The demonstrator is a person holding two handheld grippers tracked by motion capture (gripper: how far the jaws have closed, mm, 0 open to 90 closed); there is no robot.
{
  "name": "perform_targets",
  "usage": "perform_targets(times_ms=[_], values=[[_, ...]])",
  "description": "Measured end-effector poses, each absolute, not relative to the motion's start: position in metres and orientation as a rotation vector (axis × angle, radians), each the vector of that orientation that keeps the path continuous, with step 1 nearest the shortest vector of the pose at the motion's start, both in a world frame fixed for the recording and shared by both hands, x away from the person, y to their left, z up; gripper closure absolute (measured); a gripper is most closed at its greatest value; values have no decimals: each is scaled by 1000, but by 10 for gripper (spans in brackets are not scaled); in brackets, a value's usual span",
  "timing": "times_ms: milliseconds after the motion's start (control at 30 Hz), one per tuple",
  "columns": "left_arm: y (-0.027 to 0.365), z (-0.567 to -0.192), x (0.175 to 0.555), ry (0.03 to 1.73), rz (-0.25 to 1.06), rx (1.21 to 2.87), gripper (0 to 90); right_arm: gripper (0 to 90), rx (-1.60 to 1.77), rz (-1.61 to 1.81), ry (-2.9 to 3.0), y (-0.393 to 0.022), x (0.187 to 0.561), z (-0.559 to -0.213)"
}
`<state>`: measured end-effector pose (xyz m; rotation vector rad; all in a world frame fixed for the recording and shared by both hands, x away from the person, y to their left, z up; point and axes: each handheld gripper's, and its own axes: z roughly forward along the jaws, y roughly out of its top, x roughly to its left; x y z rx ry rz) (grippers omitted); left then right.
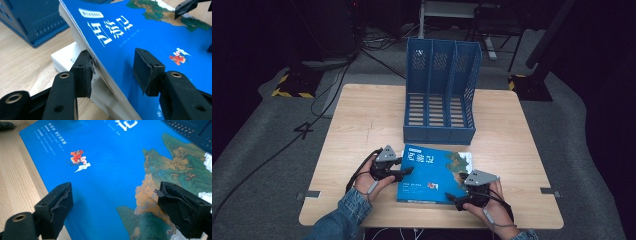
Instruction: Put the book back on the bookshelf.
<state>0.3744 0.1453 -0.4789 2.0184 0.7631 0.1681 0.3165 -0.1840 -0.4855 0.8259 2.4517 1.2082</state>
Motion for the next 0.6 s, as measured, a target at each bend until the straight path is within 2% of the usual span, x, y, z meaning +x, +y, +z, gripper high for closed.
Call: perform_targets(times_ms=[67,167,267,367,533,600], values=[[146,-477,377,744,219,1935,516,132,824,1215,2449,-184,316,-486],[142,-479,378,744,210,1921,473,132,824,1218,2447,-184,316,-486],[140,-481,375,707,231,1940,460,132,822,1223,2444,-184,316,-487],[144,-482,374,724,219,1994,497,132,817,1227,2439,-185,316,-487],[156,-482,371,747,117,2054,532,132,817,1230,2436,-185,316,-487],[157,-478,367,734,125,2091,532,132,817,1228,2438,-185,316,-487]])
